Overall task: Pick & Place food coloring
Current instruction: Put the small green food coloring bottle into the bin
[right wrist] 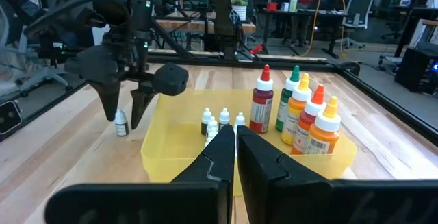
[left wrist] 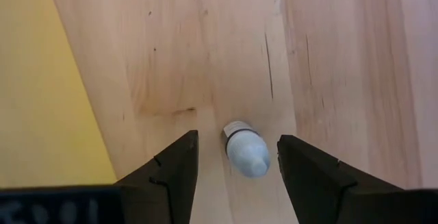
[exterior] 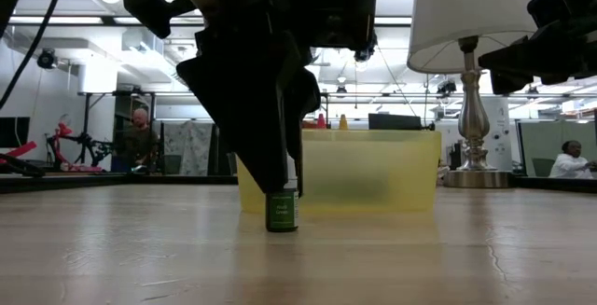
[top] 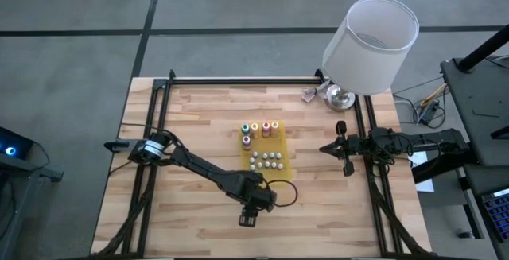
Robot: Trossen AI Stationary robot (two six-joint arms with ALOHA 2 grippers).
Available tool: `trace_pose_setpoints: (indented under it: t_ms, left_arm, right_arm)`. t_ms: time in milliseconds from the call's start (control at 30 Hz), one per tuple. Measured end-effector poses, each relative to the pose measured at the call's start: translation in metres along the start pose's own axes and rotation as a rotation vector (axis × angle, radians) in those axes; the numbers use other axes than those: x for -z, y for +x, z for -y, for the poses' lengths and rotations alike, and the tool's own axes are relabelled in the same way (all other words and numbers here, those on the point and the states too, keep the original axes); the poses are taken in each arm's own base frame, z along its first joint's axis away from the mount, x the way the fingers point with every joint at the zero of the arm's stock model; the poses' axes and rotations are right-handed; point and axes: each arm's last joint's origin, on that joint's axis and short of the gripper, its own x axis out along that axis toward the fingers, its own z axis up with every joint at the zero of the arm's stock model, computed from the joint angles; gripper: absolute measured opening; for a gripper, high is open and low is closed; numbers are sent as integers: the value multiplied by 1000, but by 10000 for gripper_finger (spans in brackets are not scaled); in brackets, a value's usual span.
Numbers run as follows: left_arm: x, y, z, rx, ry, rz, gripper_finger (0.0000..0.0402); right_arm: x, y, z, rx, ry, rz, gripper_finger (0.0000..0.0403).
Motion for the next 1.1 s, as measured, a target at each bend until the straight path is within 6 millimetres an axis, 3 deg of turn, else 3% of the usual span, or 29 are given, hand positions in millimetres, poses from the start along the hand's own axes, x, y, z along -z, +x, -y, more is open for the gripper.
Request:
trace_pose_setpoints:
  t_ms: [333,900,1100]
  left_arm:
    - [-1,0,0,5,0,10,164]
    - [-1,-2,0,4,-1,12,42]
    - [-16,-28,2,16,14,75,47]
  right_arm:
    - [0,0,0,0,0,0,9]
    - [0,0,0,0,0,0,9]
    - [0,0,0,0,0,0,9]
